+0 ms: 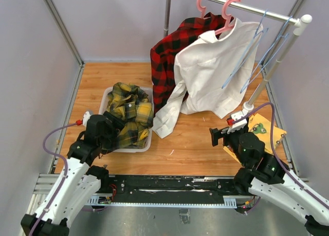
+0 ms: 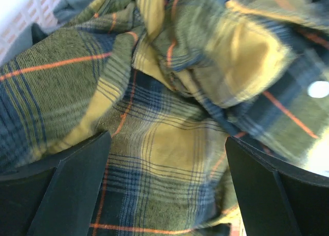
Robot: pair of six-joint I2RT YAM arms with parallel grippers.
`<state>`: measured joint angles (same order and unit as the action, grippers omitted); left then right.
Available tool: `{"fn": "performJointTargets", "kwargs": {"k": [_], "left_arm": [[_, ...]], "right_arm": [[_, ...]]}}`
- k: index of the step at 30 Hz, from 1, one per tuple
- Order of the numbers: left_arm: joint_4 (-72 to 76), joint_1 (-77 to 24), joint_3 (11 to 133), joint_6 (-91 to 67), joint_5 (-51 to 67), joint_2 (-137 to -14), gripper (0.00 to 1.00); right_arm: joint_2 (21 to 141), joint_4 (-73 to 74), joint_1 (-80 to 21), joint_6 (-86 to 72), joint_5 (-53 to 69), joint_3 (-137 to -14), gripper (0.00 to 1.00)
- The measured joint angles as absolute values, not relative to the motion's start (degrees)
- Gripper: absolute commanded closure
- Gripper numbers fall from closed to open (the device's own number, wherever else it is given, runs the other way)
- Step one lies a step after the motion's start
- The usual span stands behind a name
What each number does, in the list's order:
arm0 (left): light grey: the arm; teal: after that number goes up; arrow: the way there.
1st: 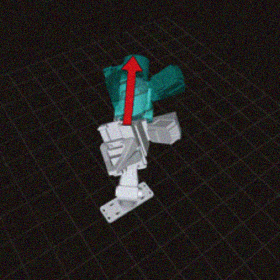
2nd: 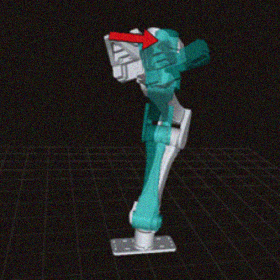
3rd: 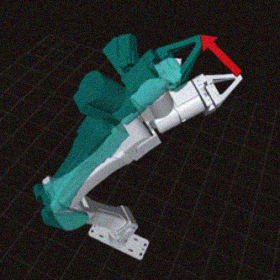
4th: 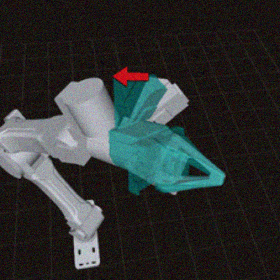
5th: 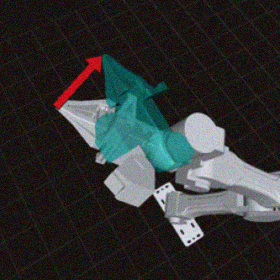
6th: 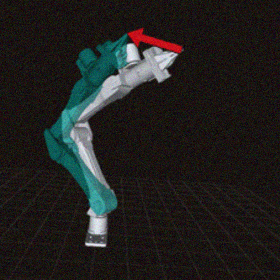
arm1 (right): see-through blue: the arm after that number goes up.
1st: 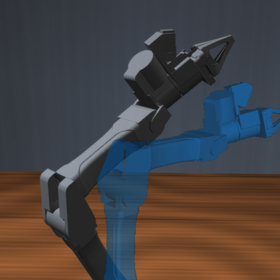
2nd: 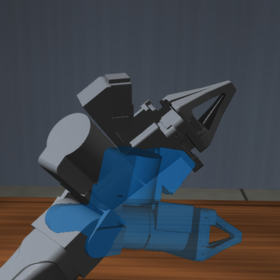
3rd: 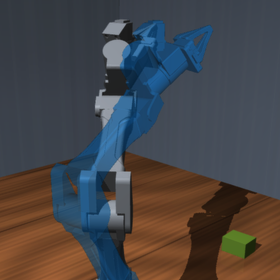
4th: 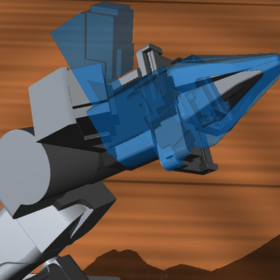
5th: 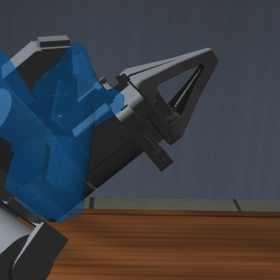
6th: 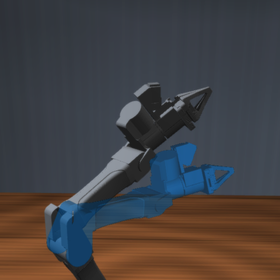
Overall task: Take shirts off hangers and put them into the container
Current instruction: Place the shirt in the bin.
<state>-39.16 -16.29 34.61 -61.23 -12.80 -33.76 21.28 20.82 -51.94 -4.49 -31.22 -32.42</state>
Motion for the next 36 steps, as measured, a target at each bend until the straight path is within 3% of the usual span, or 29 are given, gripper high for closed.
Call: {"fn": "performJointTargets", "kwargs": {"k": [12,27,36], "left_arm": [[-21.02,-16.29,22.74,-62.24,-7.09,-43.72,0.0],[-18.85,-16.29,27.53,-55.11,-8.56,-44.18,0.0],[-12.97,-16.32,25.52,-52.95,-8.64,-50.76,0.0]], "right_arm": [[19.2,20.95,-51.94,-5.06,-31.07,-32.42,0.02],[15.62,21.5,-51.94,-5.67,-31.07,-32.42,0.02],[15.44,24.36,-51.94,-8.4,-31.03,-35.18,0.02]]}}
